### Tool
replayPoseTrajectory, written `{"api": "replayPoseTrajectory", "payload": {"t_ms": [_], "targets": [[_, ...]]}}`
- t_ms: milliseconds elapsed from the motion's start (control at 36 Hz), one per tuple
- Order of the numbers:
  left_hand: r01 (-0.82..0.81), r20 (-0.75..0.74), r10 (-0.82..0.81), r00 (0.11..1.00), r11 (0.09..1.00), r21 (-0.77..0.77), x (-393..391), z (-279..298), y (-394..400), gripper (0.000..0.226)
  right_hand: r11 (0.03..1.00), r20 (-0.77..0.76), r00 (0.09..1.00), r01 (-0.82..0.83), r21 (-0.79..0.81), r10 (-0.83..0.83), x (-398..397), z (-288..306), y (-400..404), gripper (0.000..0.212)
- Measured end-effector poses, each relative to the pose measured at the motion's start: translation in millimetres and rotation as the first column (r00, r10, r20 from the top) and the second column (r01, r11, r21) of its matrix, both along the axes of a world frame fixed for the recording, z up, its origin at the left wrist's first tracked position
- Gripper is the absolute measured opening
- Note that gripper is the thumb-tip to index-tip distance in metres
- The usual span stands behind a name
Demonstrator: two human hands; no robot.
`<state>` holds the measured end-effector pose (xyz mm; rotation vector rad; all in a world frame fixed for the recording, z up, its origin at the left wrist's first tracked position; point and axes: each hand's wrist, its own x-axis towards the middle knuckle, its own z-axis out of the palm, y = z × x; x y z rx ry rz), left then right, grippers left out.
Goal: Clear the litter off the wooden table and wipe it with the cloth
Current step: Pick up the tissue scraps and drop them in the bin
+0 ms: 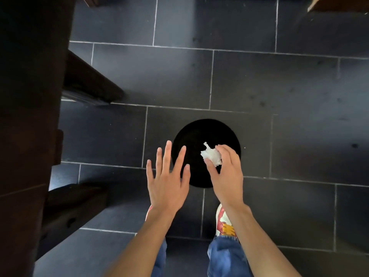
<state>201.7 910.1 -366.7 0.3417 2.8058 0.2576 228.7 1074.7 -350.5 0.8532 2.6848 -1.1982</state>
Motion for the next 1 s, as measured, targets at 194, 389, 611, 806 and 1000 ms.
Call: {"api": "replayPoseTrajectory", "payload": {"t_ms": [194,389,611,806,1000], "targets": [[0.019,0.01,-0.019,1.0,1.0,-0.016,-3.0,2.9,-6.7,0.055,1.0,0.049,0.999,0.014,0.005,-0.014,0.3,4.7,-1.4,0.05],[0.012,0.002,-0.012,1.0,1.0,-0.014,-11.6,23.6,-6.8,0.055,0.994,0.073,0.997,-0.025,0.106,0.017,8.1,21.3,-1.8,0.053],[0.007,-0.014,-0.007,1.0,1.0,-0.018,-19.0,69.9,-2.8,0.055,0.978,0.099,0.994,-0.073,0.194,0.054,9.5,78.9,6.6,0.054],[-0.01,-0.042,0.01,0.999,1.0,0.01,-24.1,138.9,3.0,0.054,0.923,0.143,0.981,-0.172,0.345,0.129,8.3,153.4,14.5,0.061],[-0.022,0.005,0.022,1.0,0.999,0.048,-12.7,235.7,7.5,0.054,0.9,0.169,0.979,-0.173,0.401,0.113,13.0,241.5,15.5,0.061]]}}
